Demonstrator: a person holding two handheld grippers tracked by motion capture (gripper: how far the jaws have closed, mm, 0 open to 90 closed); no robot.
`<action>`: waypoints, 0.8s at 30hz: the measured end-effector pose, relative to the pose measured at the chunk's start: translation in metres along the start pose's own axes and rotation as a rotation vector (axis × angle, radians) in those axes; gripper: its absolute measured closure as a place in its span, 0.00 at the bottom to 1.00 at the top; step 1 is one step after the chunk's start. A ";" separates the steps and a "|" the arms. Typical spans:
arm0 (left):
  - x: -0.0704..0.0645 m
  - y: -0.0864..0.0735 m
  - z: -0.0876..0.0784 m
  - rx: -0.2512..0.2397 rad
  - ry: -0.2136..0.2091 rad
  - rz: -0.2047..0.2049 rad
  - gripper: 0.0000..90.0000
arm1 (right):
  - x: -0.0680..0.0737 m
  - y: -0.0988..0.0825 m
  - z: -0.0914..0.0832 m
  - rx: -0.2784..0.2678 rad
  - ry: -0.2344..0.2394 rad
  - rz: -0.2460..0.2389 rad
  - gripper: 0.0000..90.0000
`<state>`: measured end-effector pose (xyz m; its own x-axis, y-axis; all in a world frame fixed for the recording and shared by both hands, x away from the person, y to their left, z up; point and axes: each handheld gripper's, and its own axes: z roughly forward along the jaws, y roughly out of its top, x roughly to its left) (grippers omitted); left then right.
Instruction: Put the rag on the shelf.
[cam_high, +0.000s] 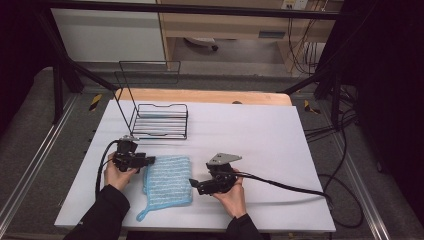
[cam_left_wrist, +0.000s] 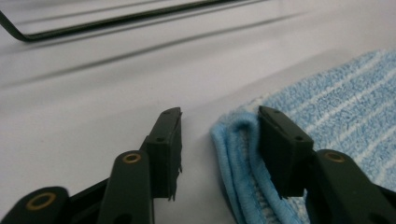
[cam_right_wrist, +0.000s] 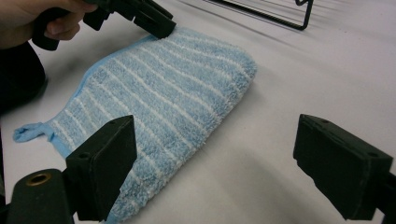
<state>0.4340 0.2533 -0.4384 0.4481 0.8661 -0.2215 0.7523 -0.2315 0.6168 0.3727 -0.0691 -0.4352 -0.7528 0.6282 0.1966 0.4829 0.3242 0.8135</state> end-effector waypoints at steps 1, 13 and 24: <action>0.000 0.000 0.000 0.003 -0.005 -0.002 0.58 | 0.000 0.000 0.000 0.002 0.002 0.004 0.16; -0.005 0.000 0.002 0.022 -0.020 0.003 0.75 | -0.012 0.016 0.003 -0.032 0.025 0.071 0.19; -0.006 -0.001 0.003 0.026 -0.033 0.006 0.84 | -0.032 0.044 0.034 -0.023 -0.008 0.112 0.34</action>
<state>0.4324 0.2473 -0.4398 0.4681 0.8495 -0.2432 0.7618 -0.2485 0.5983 0.4328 -0.0511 -0.4243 -0.6910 0.6654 0.2825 0.5534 0.2354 0.7990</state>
